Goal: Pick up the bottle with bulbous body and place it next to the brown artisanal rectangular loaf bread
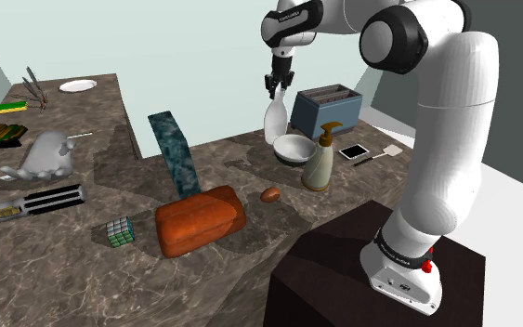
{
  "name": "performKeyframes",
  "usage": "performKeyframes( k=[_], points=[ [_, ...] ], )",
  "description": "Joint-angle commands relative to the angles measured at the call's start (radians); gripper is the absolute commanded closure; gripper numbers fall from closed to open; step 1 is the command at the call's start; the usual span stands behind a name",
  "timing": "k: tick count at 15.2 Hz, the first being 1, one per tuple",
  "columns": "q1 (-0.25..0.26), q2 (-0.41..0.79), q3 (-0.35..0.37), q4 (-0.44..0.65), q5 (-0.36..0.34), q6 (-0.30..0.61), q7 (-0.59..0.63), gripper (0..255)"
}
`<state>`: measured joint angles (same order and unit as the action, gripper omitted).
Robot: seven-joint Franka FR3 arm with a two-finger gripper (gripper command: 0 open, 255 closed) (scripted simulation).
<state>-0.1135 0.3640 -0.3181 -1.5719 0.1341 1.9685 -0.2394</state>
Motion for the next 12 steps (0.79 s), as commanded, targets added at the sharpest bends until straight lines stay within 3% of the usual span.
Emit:
performKeyframes(
  k=[1, 12],
  points=[
    [-0.001, -0.003, -0.001, 0.025, -0.002, -0.028, 0.002, 255],
    [-0.007, -0.012, -0.005, 0.161, -0.008, -0.171, 0.010, 255]
  ],
)
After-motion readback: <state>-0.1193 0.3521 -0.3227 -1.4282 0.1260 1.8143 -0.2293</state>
